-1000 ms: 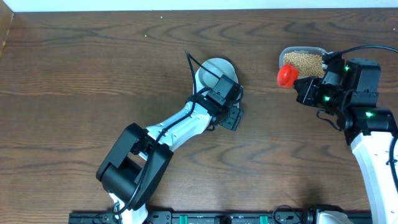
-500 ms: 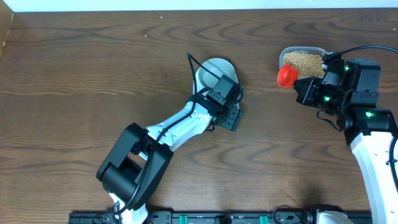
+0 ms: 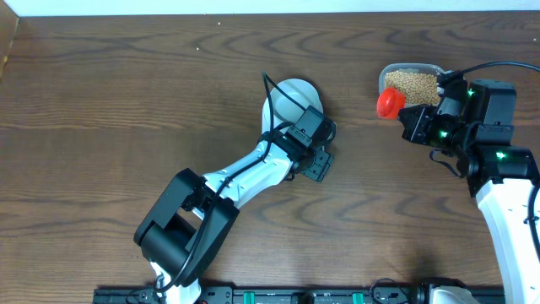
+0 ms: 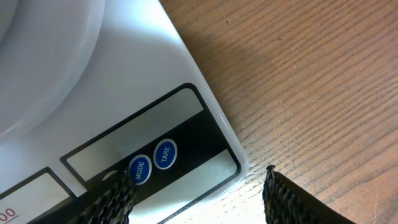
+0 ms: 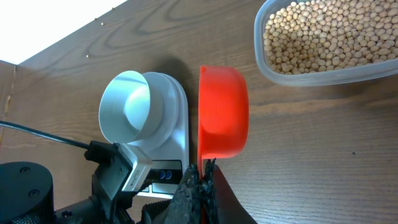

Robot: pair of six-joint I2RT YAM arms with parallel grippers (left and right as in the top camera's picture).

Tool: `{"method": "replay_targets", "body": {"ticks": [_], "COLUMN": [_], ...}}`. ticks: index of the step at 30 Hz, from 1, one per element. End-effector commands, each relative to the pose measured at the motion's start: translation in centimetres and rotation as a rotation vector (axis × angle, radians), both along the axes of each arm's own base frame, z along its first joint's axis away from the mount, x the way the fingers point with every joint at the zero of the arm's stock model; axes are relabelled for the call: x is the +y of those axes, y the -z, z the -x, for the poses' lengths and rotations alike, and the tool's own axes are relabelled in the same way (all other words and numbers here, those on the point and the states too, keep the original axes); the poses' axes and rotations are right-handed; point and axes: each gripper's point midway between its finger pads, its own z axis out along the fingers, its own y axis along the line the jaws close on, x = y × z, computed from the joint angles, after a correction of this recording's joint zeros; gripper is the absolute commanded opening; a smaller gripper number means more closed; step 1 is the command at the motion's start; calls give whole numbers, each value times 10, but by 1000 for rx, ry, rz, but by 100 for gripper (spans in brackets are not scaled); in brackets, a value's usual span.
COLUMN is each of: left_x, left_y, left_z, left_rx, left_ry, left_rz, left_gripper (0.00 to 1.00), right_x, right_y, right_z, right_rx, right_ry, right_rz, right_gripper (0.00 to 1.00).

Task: Scoop item into bowl and weigh 50g on scale
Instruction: 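Move the left gripper to the scale buttons and press tare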

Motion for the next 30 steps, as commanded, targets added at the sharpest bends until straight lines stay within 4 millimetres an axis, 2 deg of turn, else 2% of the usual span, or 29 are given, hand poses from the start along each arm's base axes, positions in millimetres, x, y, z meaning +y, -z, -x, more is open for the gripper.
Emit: {"method": "replay_targets", "body": {"ticks": [1, 4, 6, 11, 13, 16, 20, 24, 28, 30], "left_x": [3, 2, 0, -1, 2, 8, 17, 34, 39, 48], "left_y": [21, 13, -15, -102, -126, -133, -124, -118, -114, -108], "left_z": [7, 6, 5, 4, 8, 14, 22, 17, 19, 16], "left_rx": [44, 33, -5, -153, -189, -186, -137, -140, -124, -118], "left_ry": [13, 14, 16, 16, 16, 15, -5, -93, -119, -184], "left_rz": [-30, -19, 16, 141, 171, 169, 131, 57, 37, 1], "left_gripper": [69, 70, 70, 73, 73, 73, 68, 67, 65, 64], "right_x": [-5, -5, -5, -7, -11, -14, -18, -18, -18, -18], "right_y": [-8, -8, -9, -12, -12, -11, -8, -3, -1, 1], "right_z": [-2, -3, -4, -8, -9, -10, -9, -5, -2, -1], "right_rx": [-27, -29, -35, -56, -57, -58, -47, -18, -2, 6], "right_ry": [2, 2, 3, 13, 29, 43, 62, 61, 60, 59], "right_rz": [19, 19, 20, 29, 45, 59, 77, 77, 76, 76], "right_gripper": [1, 1, 1, 1, 1, 1, 2, 1, 1, 1]}}
